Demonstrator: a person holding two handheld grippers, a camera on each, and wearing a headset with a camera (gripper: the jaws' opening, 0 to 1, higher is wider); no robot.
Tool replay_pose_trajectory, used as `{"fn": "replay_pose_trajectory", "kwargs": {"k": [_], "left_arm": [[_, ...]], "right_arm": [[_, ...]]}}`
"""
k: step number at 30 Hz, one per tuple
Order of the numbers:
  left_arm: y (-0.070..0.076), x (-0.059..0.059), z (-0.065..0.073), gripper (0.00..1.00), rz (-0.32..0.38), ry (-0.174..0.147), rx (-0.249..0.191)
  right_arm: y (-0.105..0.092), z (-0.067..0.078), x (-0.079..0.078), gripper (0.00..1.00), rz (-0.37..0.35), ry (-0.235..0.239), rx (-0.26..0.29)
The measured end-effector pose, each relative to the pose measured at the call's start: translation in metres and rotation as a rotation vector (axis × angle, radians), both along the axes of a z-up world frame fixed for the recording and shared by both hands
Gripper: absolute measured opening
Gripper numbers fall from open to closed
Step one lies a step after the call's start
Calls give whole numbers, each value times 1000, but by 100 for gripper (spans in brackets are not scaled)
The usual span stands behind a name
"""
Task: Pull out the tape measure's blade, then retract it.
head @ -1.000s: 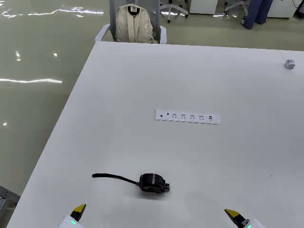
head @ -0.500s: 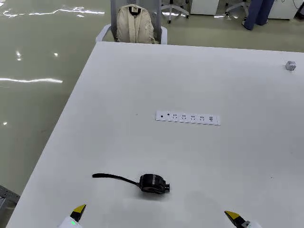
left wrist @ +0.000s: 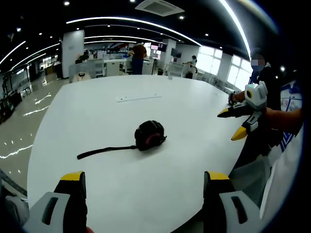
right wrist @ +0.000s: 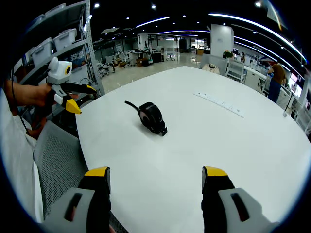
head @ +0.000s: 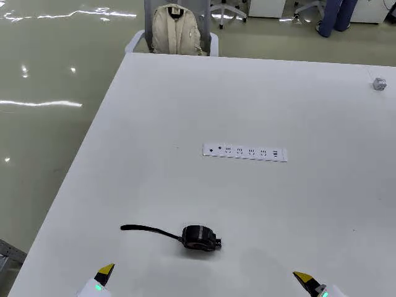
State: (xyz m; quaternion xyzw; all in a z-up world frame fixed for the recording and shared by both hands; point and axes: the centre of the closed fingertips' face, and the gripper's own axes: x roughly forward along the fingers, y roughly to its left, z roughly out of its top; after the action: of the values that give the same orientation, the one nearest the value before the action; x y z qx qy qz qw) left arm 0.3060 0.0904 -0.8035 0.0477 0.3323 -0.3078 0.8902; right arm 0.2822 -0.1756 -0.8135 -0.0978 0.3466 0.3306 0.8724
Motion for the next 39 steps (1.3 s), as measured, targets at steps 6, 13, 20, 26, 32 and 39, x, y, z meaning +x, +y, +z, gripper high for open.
{"fn": "replay_pose_trajectory", "kwargs": {"k": [6,13,20,26,32,39], "left_arm": [[-2,4,1,98,-7,-2,1],[-5,8,2,98,-12,-5,-1],[-6,11,0,98,-16,-5,0],[-6,13,-2,98,-18,-4,4],[-6,16,-2,98,-22,-5,6],[-8,19,-3,97,-28,-5,6]], "right_arm": [[1,1,2,79,3,1,-2],[1,0,4,79,5,2,-3],[2,0,7,79,8,3,-5],[1,-2,10,78,15,2,-10],[1,-3,13,78,23,3,-14],[2,-5,17,78,29,6,-16]]}}
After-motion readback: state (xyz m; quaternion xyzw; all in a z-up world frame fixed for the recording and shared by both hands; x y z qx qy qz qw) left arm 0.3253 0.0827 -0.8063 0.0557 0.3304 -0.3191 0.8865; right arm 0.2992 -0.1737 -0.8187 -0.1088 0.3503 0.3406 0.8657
